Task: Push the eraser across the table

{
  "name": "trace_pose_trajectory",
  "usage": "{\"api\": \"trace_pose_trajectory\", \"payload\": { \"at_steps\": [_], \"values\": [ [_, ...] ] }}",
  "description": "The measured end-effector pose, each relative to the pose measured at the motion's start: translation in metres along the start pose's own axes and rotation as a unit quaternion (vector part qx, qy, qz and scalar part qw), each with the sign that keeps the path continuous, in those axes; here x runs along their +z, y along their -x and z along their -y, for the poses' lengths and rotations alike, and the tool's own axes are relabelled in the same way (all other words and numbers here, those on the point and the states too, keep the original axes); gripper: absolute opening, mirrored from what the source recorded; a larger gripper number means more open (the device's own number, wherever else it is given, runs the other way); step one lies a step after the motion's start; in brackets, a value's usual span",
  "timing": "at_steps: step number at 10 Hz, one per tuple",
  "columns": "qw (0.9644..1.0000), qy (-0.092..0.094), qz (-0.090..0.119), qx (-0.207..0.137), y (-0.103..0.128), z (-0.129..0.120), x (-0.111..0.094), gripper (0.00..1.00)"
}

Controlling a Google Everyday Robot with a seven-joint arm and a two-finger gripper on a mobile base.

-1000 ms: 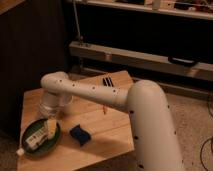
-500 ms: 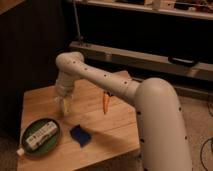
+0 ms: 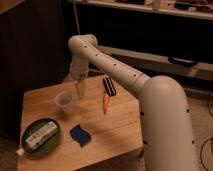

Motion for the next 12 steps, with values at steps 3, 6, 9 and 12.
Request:
{"api": "trace_pose_trajectory", "payload": {
  "at_steps": [3, 6, 9, 12],
  "values": [
    [1.0, 0.001, -0.001, -0.001, -0.002, -0.001, 0.0, 0.8],
    [0.9999, 0.014, 0.004, -0.007, -0.008, 0.0, 0.011, 0.8],
    [0.9861, 0.12, 0.114, -0.017, 0.026, 0.003, 0.013, 0.8],
    [0.9623, 0.185, 0.199, 0.001, 0.083, 0.017, -0.013, 0.8]
  ]
}}
